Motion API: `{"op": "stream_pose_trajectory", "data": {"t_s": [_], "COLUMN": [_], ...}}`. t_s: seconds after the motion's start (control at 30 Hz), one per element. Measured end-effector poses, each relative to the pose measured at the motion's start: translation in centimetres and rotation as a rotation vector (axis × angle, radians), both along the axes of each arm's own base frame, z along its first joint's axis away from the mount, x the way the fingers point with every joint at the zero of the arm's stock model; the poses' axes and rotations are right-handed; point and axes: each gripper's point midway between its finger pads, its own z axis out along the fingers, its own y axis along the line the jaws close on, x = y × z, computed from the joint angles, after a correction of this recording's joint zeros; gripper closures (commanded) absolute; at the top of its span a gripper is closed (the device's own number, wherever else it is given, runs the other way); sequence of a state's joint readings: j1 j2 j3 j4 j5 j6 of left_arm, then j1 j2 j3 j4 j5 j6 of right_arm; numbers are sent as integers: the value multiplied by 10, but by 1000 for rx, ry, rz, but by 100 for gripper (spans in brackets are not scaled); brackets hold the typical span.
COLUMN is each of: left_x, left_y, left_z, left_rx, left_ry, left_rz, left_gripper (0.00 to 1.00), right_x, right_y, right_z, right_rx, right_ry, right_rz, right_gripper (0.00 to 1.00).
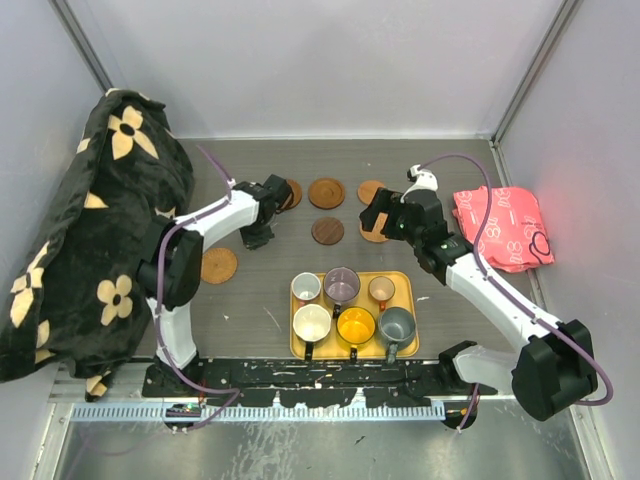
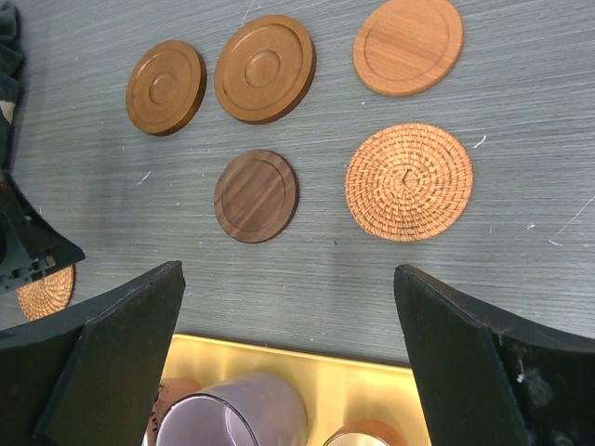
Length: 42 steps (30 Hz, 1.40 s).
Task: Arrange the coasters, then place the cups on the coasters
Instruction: Move the coaster to the center of the board.
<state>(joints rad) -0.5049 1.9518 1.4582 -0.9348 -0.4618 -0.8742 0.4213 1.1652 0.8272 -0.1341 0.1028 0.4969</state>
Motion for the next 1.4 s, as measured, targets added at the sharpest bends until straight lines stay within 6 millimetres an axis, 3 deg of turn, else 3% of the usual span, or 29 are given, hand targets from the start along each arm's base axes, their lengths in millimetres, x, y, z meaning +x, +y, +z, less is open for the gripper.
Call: {"op": "stream_pose_trajectory", "data": {"t_s": [0.13,0.37,0.43,0.7,1.07,1.27,1.4], "left_x": [-14,-27,-30,-53,-45,-55,-56], "left_y": [10,30,36,80,87,103,102], "left_z": [13,49,50,8,-1,-20,-24], "left_rx": [-3,-40,-48,-77,-146,-153,-159], "left_ry": [-54,-220,-237,-174,-188,-137,-123], "left_rz": [-10,-15,-8,127,183,240,242], "left_gripper": [88,58,58,57,57,58,59], "right_x": [1,2,3,3,4,5,5], "right_y": [0,1,2,5,5,6,6], "right_z": [-3,-10,-11,-12,-15,-20,-21], "right_rx": [-3,-9,-9,-3,-5,-9,-10], "right_ry": [4,20,21,24,31,40,44], "right_rz": [0,1,2,15,17,17,17], "right_gripper": [0,1,1,1,1,1,1]}}
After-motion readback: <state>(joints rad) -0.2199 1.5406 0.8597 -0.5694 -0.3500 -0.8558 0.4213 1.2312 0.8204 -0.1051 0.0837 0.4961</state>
